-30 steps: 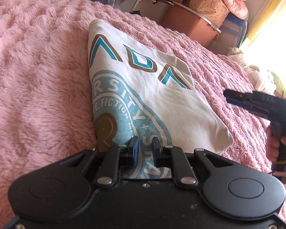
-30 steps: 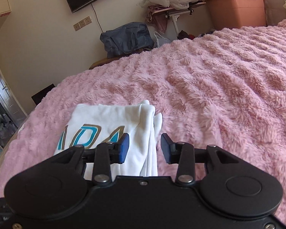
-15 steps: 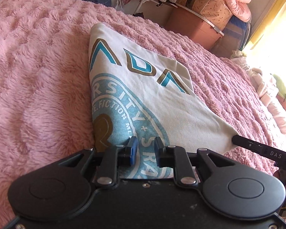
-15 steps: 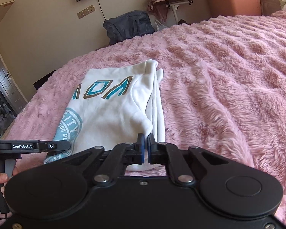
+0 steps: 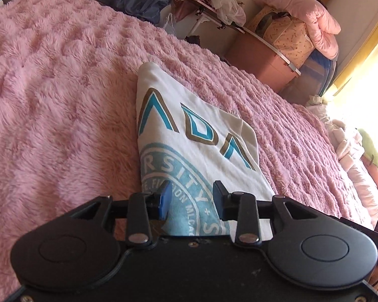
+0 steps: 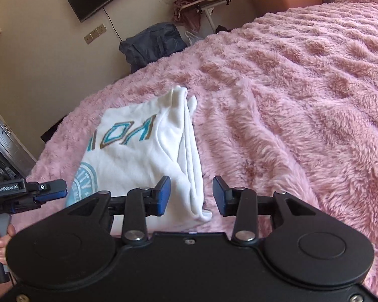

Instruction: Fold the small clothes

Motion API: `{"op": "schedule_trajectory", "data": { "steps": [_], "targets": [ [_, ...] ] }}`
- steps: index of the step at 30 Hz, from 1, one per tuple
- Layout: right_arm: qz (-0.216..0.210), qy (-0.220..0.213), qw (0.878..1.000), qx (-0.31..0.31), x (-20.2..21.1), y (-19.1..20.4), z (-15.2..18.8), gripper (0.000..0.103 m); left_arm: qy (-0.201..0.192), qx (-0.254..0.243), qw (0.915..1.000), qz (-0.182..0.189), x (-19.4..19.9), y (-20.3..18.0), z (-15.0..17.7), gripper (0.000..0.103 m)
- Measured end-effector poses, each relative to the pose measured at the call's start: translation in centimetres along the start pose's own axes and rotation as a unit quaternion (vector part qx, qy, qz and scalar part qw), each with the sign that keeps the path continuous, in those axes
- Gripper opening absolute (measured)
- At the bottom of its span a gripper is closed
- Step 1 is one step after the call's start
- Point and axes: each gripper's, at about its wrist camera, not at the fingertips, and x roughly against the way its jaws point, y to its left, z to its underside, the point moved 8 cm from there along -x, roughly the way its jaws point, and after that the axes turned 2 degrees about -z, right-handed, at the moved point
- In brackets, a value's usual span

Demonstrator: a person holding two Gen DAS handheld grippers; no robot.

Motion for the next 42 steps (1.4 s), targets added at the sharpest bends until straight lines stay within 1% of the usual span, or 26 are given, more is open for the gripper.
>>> {"op": "schedule_trajectory", "data": {
  "steps": [2, 3, 5, 8, 9, 11, 12, 13, 14, 16, 19, 21, 23, 24, 26, 28, 30, 31, 32, 33, 35, 37, 40, 42],
  "targets": [
    [-0.017, -0.004, 1.0, -0.012, -0.9, 0.4, -1.5, 0.039, -0.005, 0.017, 0.9998, 0.012, -0.4, 0.3, -0.7, 0.035],
    [-0.02, -0.002, 1.0, -0.009, -1.7, 0.6, -2.1, 0.039, -0.004, 0.021, 0.9995, 0.022, -0.7, 0.1, -0.9, 0.035],
    [-0.021, 0.005, 1.0, -0.003, -3.6, 1.1, -3.1, 0.039, 0.0, 0.02, 0.9994, 0.028, -1.2, -0.2, -0.8, 0.035],
    [-0.028, 0.025, 0.999, -0.016, -6.4, 1.5, -3.6, 0.039, 0.015, 0.012, 0.9997, 0.017, -2.6, -0.4, 0.0, 0.036],
    [-0.033, 0.04, 0.998, -0.019, -7.3, 1.7, -3.5, 0.039, 0.019, 0.013, 0.9996, 0.013, -3.2, -0.1, 0.3, 0.036],
    [-0.025, 0.068, 0.997, -0.022, -9.0, 1.7, -3.0, 0.039, 0.028, 0.018, 0.9994, 0.011, -4.3, 0.6, 1.0, 0.037],
    [-0.026, 0.08, 0.996, -0.021, -9.7, 1.8, -2.6, 0.029, 0.03, 0.024, 0.9991, 0.015, -4.8, 1.0, 1.2, 0.038],
    [-0.029, 0.089, 0.995, -0.022, -10.3, 1.7, -2.2, 0.014, 0.031, 0.034, 0.9988, 0.018, -5.1, 1.3, 1.3, 0.039],
    [-0.025, 0.092, 0.995, -0.02, -10.6, 1.7, -1.9, 0.014, 0.031, 0.046, 0.9982, 0.023, -5.2, 1.6, 1.4, 0.039],
    [-0.016, 0.083, 0.996, -0.002, -10.5, 2.0, -1.9, 0.01, 0.029, 0.06, 0.9973, 0.03, -4.7, 1.5, 1.1, 0.038],
    [-0.01, 0.057, 0.998, -0.005, -9.2, 2.3, -2.5, 0.008, 0.014, 0.049, 0.998, 0.038, -3.7, 0.6, 0.1, 0.038],
    [-0.003, 0.04, 0.999, 0.009, -8.3, 2.6, -2.9, 0.007, -0.003, 0.042, 0.9985, 0.036, -3.3, 0.5, -0.9, 0.038],
    [0.008, 0.051, 0.999, 0.016, -8.6, 2.5, -2.4, 0.007, -0.014, 0.054, 0.998, 0.03, -3.6, 1.1, -1.9, 0.039],
    [0.019, 0.067, 0.997, 0.014, -9.6, 1.9, -1.8, 0.007, -0.012, 0.062, 0.9976, 0.028, -3.9, 1.5, -2.1, 0.038],
    [0.022, 0.078, 0.997, 0.001, -10.4, 1.2, -1.1, 0.009, -0.009, 0.076, 0.9966, 0.03, -4.6, 1.9, -2.7, 0.037],
    [0.022, 0.068, 0.997, -0.017, -10.1, 1.1, -1.4, 0.019, -0.023, 0.078, 0.9955, 0.049, -4.8, 1.5, -4.1, 0.038],
    [0.018, 0.056, 0.998, -0.033, -9.3, 1.3, -1.9, 0.024, -0.037, 0.061, 0.9955, 0.061, -5.3, 0.7, -5.7, 0.039],
    [0.022, 0.041, 0.998, -0.03, -8.8, 1.5, -2.3, 0.026, -0.039, 0.051, 0.9965, 0.053, -6.0, 0.4, -6.9, 0.039],
    [0.022, 0.026, 0.999, -0.024, -8.2, 1.9, -2.7, 0.026, -0.031, 0.045, 0.9977, 0.041, -7.0, 0.4, -7.6, 0.039],
    [0.014, 0.014, 1.0, -0.017, -7.5, 2.6, -2.9, 0.026, -0.02, 0.044, 0.9982, 0.035, -8.0, 0.6, -8.0, 0.04],
    [-0.029, 0.007, 1.0, -0.001, -6.3, 5.0, -2.6, 0.026, 0.015, 0.049, 0.9986, 0.014, -10.5, 1.5, -8.3, 0.04],
    [-0.068, 0.019, 0.997, 0.036, -5.2, 8.2, -1.3, 0.026, 0.043, 0.02, 0.9988, -0.008, -12.5, 2.0, -7.9, 0.04],
    [-0.121, 0.043, 0.988, 0.085, -3.6, 13.0, 2.2, 0.026, 0.048, -0.021, 0.9984, -0.019, -13.0, 1.6, -7.4, 0.041],
    [-0.131, 0.055, 0.983, 0.118, -3.1, 15.5, 5.0, 0.026, 0.049, -0.023, 0.9984, -0.018, -12.9, 1.4, -7.5, 0.041]
  ]
}}
